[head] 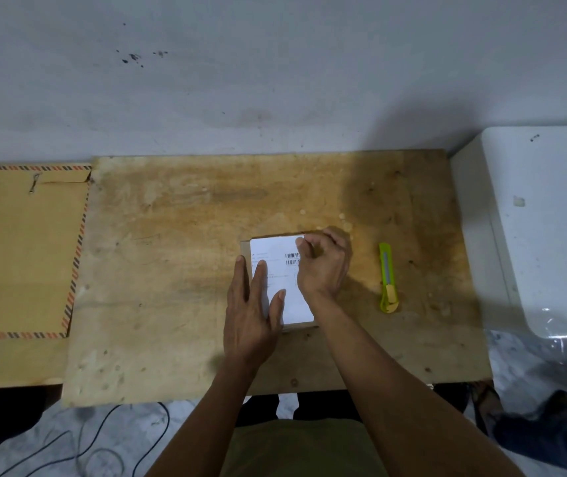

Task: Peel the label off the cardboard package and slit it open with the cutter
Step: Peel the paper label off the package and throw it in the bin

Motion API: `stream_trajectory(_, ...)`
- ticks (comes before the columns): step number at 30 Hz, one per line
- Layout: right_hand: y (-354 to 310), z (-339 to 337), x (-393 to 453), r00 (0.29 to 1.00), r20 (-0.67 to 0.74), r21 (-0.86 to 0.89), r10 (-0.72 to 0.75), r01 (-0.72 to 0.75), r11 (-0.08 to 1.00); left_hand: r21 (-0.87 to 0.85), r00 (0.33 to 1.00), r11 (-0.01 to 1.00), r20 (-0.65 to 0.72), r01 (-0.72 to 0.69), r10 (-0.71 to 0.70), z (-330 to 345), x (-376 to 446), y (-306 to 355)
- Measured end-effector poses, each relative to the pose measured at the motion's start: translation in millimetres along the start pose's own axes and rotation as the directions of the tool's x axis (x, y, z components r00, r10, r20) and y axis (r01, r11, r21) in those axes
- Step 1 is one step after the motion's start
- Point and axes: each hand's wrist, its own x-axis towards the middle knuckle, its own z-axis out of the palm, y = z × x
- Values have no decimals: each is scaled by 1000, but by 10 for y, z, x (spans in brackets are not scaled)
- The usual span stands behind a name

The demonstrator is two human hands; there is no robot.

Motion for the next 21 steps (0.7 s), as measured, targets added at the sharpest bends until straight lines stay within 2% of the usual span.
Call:
stream_trajectory(4, 1, 49, -25, 1000, 4, -28, -8, 8, 1000, 8, 1000, 1000, 1, -6, 6, -2, 10, 9)
stream_trajectory(12, 117, 73, -19, 966, 2, -195, -258, 253, 948, 80, 998, 997, -54, -21, 26, 46, 9, 3)
stream_trajectory(21, 234, 4, -149, 914, 81, -334, -399, 402, 853, 104, 998, 995, -57, 2, 4, 61, -4, 48)
